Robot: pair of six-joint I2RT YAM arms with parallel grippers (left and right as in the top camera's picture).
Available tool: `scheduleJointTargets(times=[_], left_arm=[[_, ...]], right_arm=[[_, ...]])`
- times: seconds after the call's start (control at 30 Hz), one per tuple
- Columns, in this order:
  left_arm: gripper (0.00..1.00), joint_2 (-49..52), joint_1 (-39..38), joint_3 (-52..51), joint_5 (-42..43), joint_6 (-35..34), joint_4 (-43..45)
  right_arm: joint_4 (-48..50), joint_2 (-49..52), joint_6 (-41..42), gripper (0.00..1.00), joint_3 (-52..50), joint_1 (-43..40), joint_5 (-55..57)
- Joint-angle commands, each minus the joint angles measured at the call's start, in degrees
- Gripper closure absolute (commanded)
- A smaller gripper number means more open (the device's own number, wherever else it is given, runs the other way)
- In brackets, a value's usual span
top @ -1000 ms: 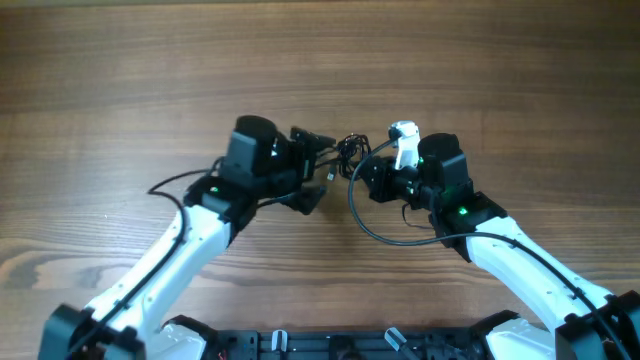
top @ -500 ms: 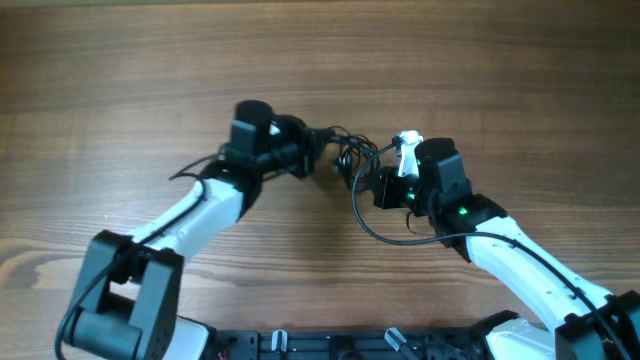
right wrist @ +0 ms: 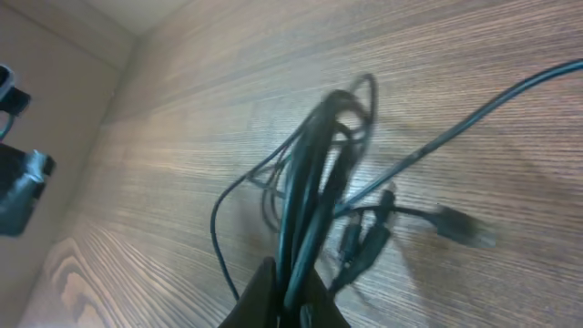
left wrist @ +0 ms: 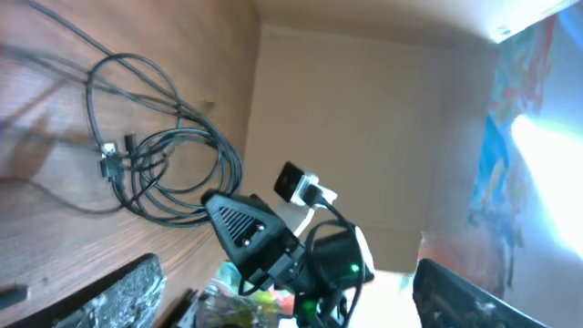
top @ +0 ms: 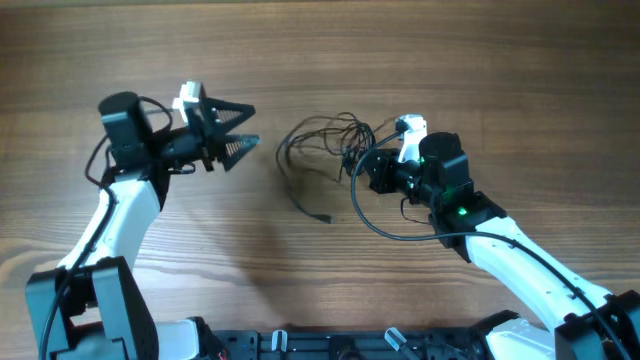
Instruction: Untangle cables
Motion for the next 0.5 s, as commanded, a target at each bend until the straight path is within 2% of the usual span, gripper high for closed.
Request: scheduleJointTargets(times=[0.0, 0.1, 0.17, 0.2, 0.23, 0.27, 0.33, 0.43, 0.47], left_arm=[[0.11, -1.0, -7.0, 0.4, -8.4, 1.9, -6.3], [0.13, -1.0, -17.4, 0.4, -24.8, -7.0, -13.1], [0.22, -1.0, -22.2, 0.4, -31.2, -13.2, -14.2], [0.22, -1.0, -24.3, 0.4, -35.1, -17.3, -15.3], [0.16, -1.0, -26.4, 0.4, -40.8, -21.6, -17.0], [0.13, -1.0, -28.7, 0.4, -46.9, -28.4, -19.5], [0.11, -1.0, -30.6, 0.4, -50.7, -35.8, -21.5], [0.02, -1.0, -34.5, 0.4, -58.4, -49.0, -22.2], [0.11, -1.0, -35.9, 0.4, -61.1, -52.6, -22.2]], right_arm=[[1.6, 0.0, -2.6, 0.95, 0.4, -0.2, -4.6], [4.6, 0.0, -3.4, 0.95, 0.4, -0.2, -8.5], [5.4, 0.0, -3.5, 0.95, 0.4, -0.2, -8.6], [5.7, 0.0, -3.6, 0.95, 0.4, -0.2, -9.9], [6.4, 0.0, -3.6, 0.95, 0.4, -0.2, -12.1], [7.1, 0.0, -3.5, 0.95, 0.4, -0.2, -13.9], [7.1, 0.0, -3.4, 0.95, 0.4, -0.2, -13.9], [7.1, 0.0, -1.9, 0.95, 0.4, -0.2, -13.9], [7.1, 0.0, -1.9, 0.95, 0.4, -0.2, -13.9]])
